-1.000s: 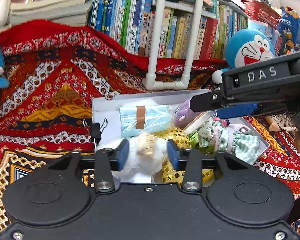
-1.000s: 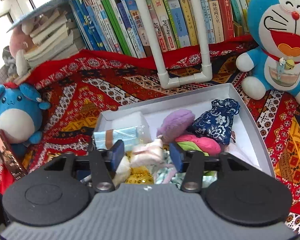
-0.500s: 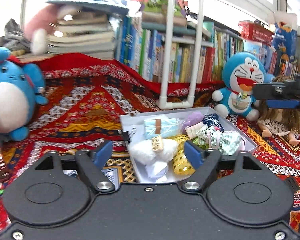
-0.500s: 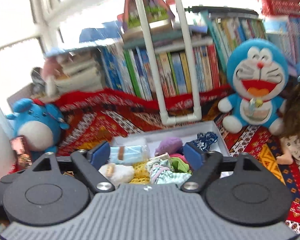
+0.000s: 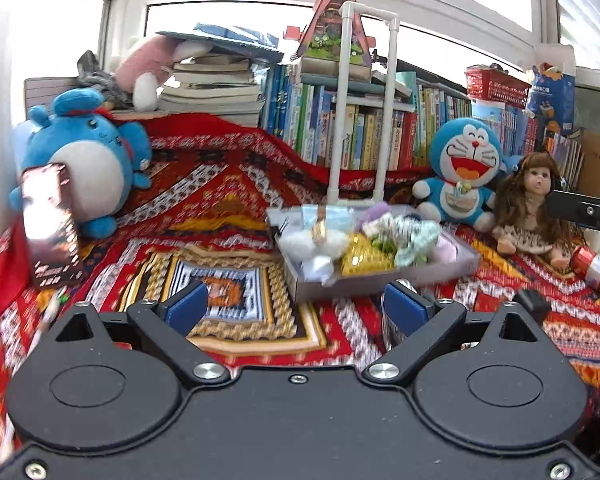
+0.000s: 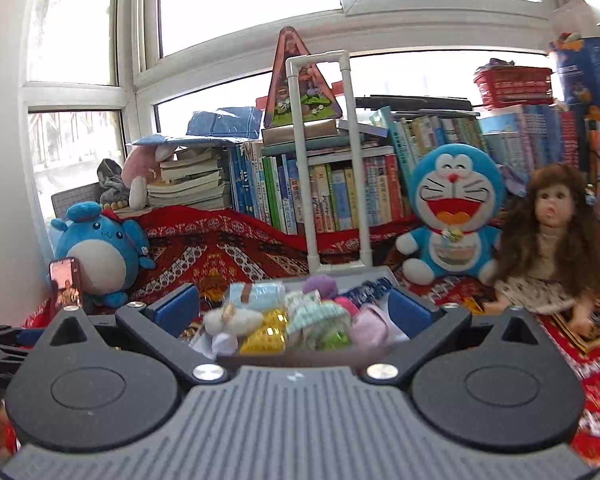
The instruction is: Organize soft objects
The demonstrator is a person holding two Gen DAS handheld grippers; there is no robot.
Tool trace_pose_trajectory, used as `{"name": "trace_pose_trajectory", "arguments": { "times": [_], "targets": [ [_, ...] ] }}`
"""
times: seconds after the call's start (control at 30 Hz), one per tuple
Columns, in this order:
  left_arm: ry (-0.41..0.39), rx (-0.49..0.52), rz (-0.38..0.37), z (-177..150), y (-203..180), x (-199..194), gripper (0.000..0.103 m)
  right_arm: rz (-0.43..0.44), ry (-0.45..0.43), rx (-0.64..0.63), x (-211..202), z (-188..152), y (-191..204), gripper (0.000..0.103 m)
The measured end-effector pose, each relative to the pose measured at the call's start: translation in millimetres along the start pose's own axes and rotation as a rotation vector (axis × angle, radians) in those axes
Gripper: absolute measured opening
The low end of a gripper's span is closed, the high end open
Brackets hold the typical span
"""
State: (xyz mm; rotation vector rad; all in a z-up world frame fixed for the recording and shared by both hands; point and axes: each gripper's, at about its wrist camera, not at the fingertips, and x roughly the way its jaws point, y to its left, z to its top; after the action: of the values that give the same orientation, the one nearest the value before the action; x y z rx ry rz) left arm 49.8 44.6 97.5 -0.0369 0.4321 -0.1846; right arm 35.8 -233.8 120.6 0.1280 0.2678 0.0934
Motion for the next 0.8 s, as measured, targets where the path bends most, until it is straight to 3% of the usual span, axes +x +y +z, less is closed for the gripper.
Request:
{"name": "trace_pose_trajectory", "arguments": {
  "times": [0.23, 0.5, 0.8],
  "targets": [
    [0.038, 0.023, -0.006, -52, -22, -32, 0.096, -0.073, 0.017, -0.064, -42, -52, 3, 0.103],
    [0.161, 0.046, -0.027, -92, -54, -13, 0.096, -0.102, 0.122, -0.123, -42, -115, 9, 0.103],
    [0.252, 0.046, -0.010, -108, -59, 3, 0.097, -0.142, 0.164, -0.138, -27, -137, 9, 0.103]
  ]
}}
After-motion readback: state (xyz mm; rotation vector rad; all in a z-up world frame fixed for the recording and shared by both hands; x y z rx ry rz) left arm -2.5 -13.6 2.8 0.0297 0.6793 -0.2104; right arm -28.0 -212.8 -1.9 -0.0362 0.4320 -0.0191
